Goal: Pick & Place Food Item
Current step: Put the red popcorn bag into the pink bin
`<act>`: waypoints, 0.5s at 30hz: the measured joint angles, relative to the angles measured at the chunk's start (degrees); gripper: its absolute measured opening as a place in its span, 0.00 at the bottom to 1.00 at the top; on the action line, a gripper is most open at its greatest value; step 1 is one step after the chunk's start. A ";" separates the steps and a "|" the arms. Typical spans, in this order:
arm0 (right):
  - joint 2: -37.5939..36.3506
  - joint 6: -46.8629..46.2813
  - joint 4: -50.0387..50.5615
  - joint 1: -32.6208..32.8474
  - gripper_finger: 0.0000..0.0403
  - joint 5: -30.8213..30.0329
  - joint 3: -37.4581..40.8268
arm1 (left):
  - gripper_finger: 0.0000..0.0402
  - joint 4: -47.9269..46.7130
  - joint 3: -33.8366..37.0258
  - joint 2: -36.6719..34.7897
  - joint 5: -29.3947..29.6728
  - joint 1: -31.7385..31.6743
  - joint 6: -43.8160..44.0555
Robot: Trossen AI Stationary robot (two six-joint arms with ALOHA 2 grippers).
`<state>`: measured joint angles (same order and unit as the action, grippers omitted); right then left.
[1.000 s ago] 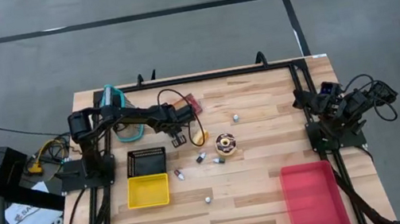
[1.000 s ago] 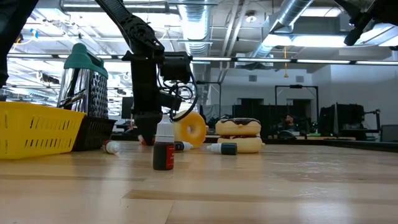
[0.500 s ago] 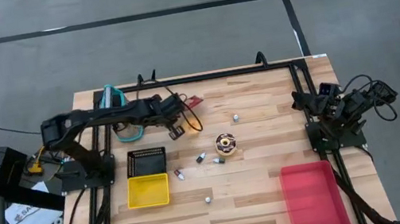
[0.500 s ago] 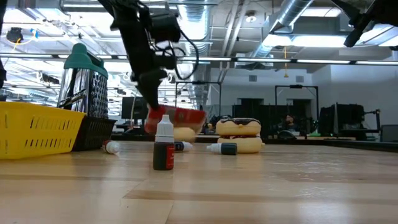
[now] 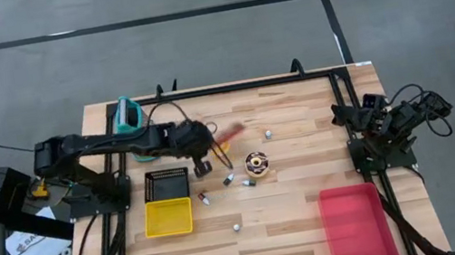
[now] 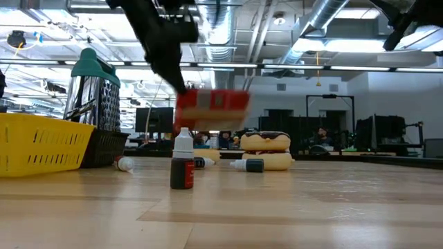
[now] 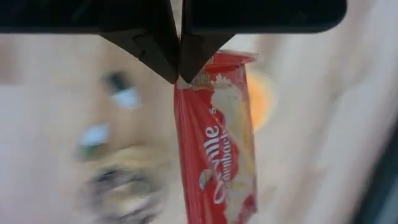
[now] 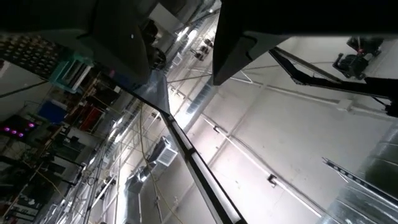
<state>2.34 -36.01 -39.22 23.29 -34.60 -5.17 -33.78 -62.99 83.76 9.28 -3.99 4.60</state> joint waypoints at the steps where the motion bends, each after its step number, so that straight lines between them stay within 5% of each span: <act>1: 0.86 0.06 2.53 0.00 0.42 0.34 -1.27 | 0.00 0.36 -0.21 -0.74 -1.68 0.96 0.22; 5: 7.98 3.24 11.81 0.05 0.42 1.84 -9.04 | 0.00 1.16 -3.16 -3.23 -8.94 3.36 2.07; 15: 30.33 27.97 33.48 1.82 0.44 0.15 -32.97 | 0.00 10.19 -13.51 -4.21 -20.66 3.89 8.17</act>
<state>32.67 -8.04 -5.74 25.11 -34.45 -38.13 -23.59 -76.51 79.56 -11.38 -0.10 12.77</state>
